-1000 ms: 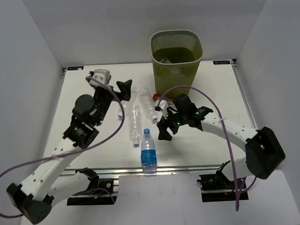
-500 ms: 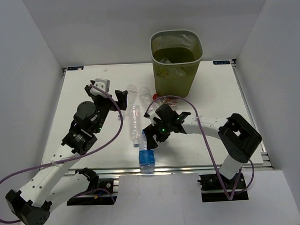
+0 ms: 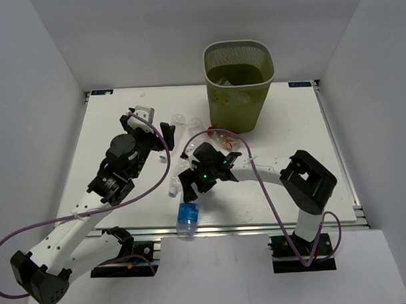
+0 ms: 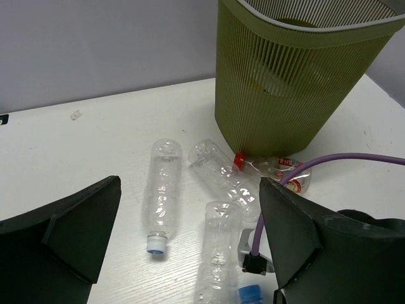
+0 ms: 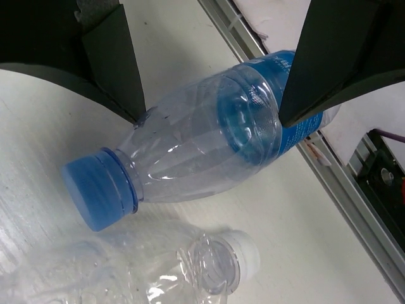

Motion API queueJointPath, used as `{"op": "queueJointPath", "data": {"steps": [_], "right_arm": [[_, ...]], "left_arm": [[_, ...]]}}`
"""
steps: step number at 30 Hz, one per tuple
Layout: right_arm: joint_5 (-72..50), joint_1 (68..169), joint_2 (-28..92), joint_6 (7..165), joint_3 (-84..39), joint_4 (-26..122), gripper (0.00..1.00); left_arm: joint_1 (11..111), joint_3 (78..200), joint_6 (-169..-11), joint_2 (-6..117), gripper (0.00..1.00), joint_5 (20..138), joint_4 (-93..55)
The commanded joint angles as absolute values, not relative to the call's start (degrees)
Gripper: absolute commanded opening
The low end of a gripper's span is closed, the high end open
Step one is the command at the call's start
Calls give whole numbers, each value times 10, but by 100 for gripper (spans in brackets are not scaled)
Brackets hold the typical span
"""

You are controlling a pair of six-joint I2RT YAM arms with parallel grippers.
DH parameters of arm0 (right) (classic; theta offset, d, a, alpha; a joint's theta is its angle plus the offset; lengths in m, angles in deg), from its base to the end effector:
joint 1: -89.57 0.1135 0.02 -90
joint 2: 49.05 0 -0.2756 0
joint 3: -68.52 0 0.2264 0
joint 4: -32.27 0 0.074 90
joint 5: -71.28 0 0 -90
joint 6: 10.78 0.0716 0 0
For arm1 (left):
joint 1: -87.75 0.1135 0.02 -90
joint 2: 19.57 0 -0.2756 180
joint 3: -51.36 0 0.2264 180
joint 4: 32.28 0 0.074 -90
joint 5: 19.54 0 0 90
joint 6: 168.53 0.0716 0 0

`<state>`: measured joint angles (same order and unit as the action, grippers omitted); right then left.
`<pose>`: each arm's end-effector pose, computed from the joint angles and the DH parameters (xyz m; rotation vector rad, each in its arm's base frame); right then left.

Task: Put the plastic bottles in the bin

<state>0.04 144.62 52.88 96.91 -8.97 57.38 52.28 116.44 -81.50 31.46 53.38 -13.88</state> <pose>0.1960 0.3206 0.1816 -0.9866 2.4221 0.9175 0.1819 -0.1038 0.3719 0.2390 1.6327 -0.2669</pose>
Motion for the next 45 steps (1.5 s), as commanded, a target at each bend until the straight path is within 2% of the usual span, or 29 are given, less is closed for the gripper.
{"op": "queueJointPath", "data": {"steps": [1,9,13,19,23,24,27,28,30,31,33,35,36,37,45], "right_arm": [[-24,1458,552,991,-114,583,91],[-86,1484,613,967,-151,614,91],[-202,1495,621,945,-153,624,91],[-289,1497,593,861,-109,618,91],[-329,1500,581,812,-65,621,77],[-327,1499,576,805,-60,622,65],[-308,1499,556,766,-35,634,40],[-266,1499,541,747,-31,638,26],[-237,1497,512,727,-25,663,15],[-196,1495,499,709,-34,671,8],[-192,1491,441,683,-41,685,3],[-199,1486,378,668,-59,702,0],[-223,1481,362,661,-64,702,0],[-236,1476,332,656,-79,699,0],[-364,1425,200,623,-186,667,0]], "left_arm": [[525,1167,-819,302,100,542,-140],[525,1167,-813,307,100,537,-140],[525,1167,-813,307,100,537,-140],[525,1162,-813,313,100,531,-140],[525,1169,-820,344,100,506,-118],[525,1178,-820,361,100,506,-111],[525,1197,-826,389,96,495,-78],[525,1202,-826,405,93,495,-69],[525,1209,-817,419,84,509,-51],[530,1216,-812,424,76,514,-45],[530,1222,-806,445,69,520,-17],[530,1245,-806,462,67,520,6],[530,1245,-806,477,70,520,21],[530,1253,-806,486,80,520,28],[530,1285,-762,565,90,560,76]]}}
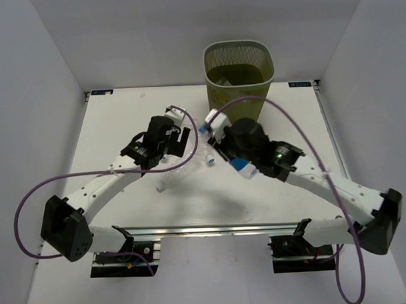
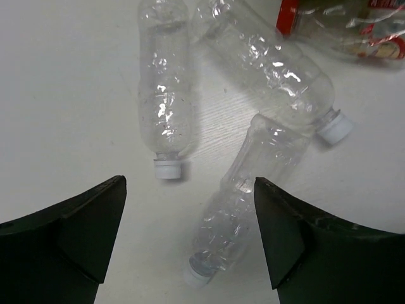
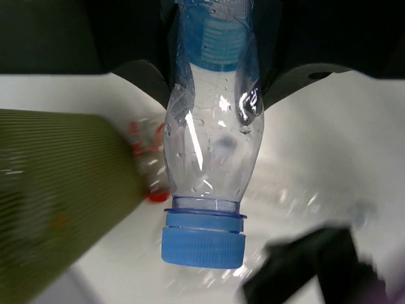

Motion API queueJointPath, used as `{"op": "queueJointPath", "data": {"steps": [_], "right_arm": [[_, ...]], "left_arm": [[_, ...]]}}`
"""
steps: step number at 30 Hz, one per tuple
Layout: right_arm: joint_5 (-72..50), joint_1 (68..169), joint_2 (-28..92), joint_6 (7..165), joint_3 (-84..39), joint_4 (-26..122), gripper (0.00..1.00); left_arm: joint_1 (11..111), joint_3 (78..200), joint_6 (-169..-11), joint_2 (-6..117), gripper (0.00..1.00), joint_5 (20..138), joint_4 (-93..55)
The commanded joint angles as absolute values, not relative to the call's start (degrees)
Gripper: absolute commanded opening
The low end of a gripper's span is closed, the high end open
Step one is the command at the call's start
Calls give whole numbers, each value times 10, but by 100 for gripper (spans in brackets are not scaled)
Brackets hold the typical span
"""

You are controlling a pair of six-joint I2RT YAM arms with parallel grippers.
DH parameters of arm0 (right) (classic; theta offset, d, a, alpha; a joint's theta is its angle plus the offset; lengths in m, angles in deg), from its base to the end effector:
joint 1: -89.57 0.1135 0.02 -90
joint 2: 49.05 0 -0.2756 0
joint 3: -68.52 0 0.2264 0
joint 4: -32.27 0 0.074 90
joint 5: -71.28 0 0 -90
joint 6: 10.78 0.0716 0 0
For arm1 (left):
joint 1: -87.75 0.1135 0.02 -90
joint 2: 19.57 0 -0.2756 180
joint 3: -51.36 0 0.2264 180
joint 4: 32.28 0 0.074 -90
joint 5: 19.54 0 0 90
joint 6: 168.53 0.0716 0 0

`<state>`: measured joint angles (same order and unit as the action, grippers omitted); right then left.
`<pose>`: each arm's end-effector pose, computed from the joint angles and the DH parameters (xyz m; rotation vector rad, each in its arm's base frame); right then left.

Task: Put the plastic bottles in the bin

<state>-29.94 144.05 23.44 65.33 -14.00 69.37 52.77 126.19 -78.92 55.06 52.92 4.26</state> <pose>0.1789 0.2267 0.3501 -1.0440 1.7552 0.2449 0.2483 -0.1474 0.2957 0.4823 2.1171 -0.0144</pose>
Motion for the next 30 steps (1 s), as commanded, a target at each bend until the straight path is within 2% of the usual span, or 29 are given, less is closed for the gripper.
{"op": "queueJointPath", "data": {"steps": [1,3,7,11,23,25,27,28,29,30], "right_arm": [[-375,1423,195,616,-195,646,0],[-420,1406,180,583,-217,590,0],[-411,1367,194,508,-249,450,0],[-376,1309,262,478,-306,358,0],[-262,1163,515,460,-522,220,2],[-251,1137,555,476,-560,222,9],[-238,1127,572,482,-573,225,24],[-232,1111,594,491,-585,228,35],[-232,1107,600,499,-595,239,61],[-214,1101,610,506,-607,247,75]], "left_arm": [[530,1290,-762,572,92,560,82],[530,1290,-748,590,93,579,88],[530,1296,-733,608,97,612,100],[530,1301,-720,623,100,644,106],[530,1301,-690,643,100,676,111],[530,1301,-684,650,100,683,111],[530,1301,-684,656,100,689,111],[530,1301,-679,663,100,689,111],[530,1306,-679,668,100,689,117],[530,1306,-679,668,100,689,117]]}}
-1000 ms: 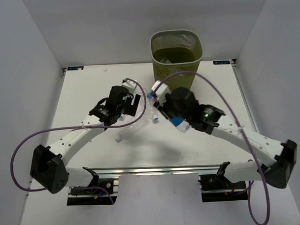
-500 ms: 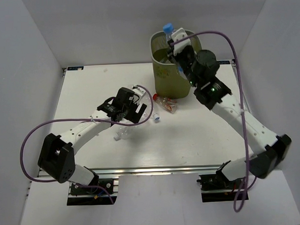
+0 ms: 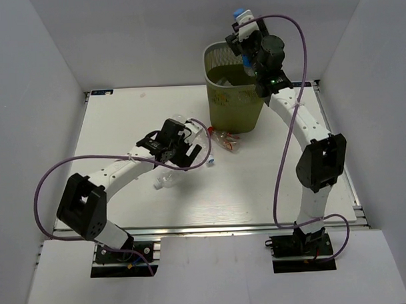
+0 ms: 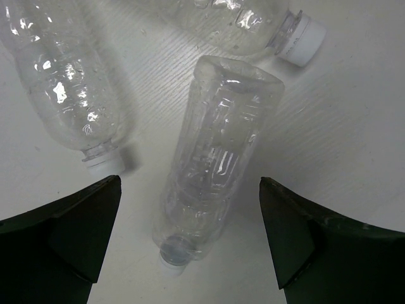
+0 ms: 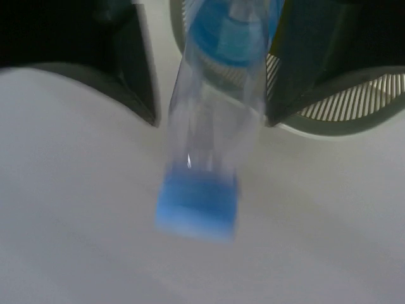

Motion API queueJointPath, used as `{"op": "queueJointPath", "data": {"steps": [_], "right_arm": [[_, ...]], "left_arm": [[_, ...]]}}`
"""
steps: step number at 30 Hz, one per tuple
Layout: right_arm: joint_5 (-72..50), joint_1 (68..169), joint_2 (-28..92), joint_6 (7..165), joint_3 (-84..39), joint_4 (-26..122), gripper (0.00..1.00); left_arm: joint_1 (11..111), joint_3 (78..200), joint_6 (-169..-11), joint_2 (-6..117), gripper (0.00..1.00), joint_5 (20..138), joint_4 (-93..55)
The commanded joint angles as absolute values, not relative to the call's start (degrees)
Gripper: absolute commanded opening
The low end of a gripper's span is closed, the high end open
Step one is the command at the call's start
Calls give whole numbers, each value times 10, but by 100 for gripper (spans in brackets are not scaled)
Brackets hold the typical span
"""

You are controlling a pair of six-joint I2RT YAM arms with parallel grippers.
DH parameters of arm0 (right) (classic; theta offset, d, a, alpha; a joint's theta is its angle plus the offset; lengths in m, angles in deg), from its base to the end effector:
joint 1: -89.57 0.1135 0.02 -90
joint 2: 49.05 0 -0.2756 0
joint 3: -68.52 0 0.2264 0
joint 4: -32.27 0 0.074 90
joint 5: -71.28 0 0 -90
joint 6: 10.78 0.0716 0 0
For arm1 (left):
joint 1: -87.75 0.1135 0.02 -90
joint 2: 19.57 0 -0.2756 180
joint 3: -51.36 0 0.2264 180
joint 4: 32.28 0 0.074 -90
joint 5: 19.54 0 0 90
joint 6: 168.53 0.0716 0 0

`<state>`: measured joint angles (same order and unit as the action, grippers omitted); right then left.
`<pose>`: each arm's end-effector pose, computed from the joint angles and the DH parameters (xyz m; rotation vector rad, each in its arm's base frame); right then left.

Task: Put the plastic bottles in the bin

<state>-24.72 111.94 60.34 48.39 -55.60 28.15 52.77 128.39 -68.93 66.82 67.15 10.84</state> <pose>0.4355 0.1711 0.4779 -0.4750 1.1519 -0.1931 0.2602 -0.1770 0.2363 0.9211 2.3115 -0.1155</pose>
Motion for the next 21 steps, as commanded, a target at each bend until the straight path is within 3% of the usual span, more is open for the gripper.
{"op": "queueJointPath", "data": {"steps": [1,7,12,14,15,18,19,21], "right_arm": [[-213,1096,613,527,-608,253,87],[-128,1069,559,605,-555,309,90],[-66,1066,441,659,-457,375,90],[-23,1066,396,671,-420,405,90],[-2,1065,348,669,-379,443,90],[52,1067,281,660,-302,470,90],[79,1064,247,652,-267,475,90],[95,1065,203,652,-216,500,88]], "left_arm": [[530,1306,-679,685,100,689,117],[530,1319,-679,727,100,694,127],[530,1331,-679,760,97,694,132],[530,1338,-679,780,85,708,145],[530,1345,-679,787,71,713,153],[520,1351,-679,804,51,713,160],[520,1357,-679,804,40,719,167],[514,1363,-679,796,28,729,182]]}}
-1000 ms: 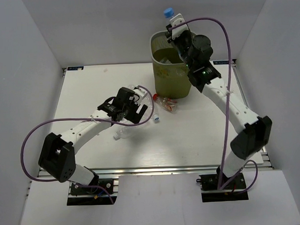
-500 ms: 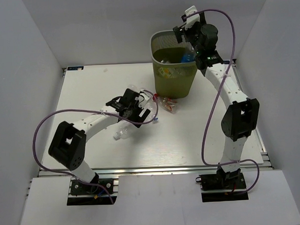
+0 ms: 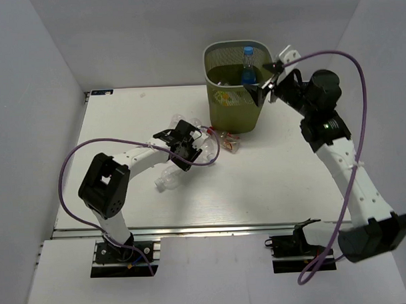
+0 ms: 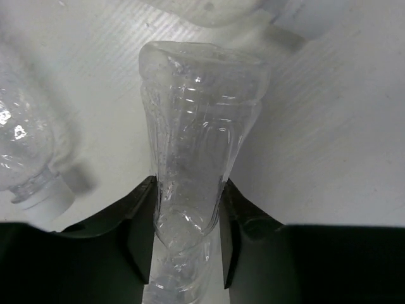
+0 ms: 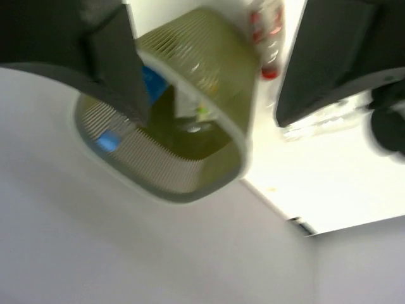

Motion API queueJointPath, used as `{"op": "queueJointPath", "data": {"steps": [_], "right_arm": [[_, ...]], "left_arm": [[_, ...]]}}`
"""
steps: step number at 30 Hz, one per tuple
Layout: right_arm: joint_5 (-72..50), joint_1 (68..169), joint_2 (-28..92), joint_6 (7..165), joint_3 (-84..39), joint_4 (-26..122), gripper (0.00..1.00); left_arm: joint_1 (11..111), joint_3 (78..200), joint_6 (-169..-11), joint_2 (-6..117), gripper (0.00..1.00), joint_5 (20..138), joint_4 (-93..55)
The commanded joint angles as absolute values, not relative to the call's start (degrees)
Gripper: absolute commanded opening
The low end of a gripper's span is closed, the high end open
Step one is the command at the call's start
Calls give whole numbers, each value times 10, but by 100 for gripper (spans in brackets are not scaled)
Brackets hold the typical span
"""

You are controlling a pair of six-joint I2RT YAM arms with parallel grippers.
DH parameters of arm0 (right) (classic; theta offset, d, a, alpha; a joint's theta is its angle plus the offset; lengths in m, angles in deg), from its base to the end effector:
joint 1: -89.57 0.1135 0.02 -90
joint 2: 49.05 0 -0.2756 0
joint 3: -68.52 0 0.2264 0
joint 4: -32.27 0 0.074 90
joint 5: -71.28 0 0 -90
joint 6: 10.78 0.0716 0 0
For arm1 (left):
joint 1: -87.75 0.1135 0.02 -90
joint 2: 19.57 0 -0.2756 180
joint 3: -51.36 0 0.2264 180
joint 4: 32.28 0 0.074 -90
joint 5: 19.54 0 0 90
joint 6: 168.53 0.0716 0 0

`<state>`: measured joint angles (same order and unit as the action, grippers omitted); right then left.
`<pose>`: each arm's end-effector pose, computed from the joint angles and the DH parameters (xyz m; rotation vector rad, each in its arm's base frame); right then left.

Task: Put the plastic bottles in the bin

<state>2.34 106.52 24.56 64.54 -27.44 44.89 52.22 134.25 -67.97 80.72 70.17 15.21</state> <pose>0.2703 0.1093 0.4878 -0.6714 1.2497 0.2900 0.2826 -0.2014 0.1851 1.0594 2.4943 -0.1238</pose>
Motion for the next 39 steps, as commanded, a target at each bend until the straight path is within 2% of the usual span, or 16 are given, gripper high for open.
{"op": "queueJointPath", "data": {"steps": [1,4,6,7,8,11,14,16,19,23,30,39], "right_arm": [[99,1064,181,651,-196,535,81],[113,1064,136,657,-154,607,60],[122,1061,120,656,-124,619,19],[122,1063,113,657,-110,615,3],[120,1061,82,661,-49,602,0],[120,1062,59,669,34,572,0],[117,1060,65,673,67,564,0],[112,1060,72,661,73,567,26],[127,1060,83,638,90,563,36],[143,1061,89,626,88,579,38],[178,1062,98,609,97,584,38],[199,1068,102,594,98,593,36]], "left_arm": [[514,1370,-679,786,19,735,195],[514,1376,-679,703,11,770,195],[514,1376,-685,647,10,801,180],[514,1376,-693,623,10,813,153],[514,1376,-698,584,10,825,140],[514,1435,-718,568,8,856,115],[514,1502,-740,581,8,868,71],[514,1542,-758,599,8,868,38],[514,1578,-785,624,8,857,-48],[514,1615,-818,695,8,833,-191],[514,1689,-895,794,8,847,-345],[533,1763,-1007,856,4,885,-398]]}}
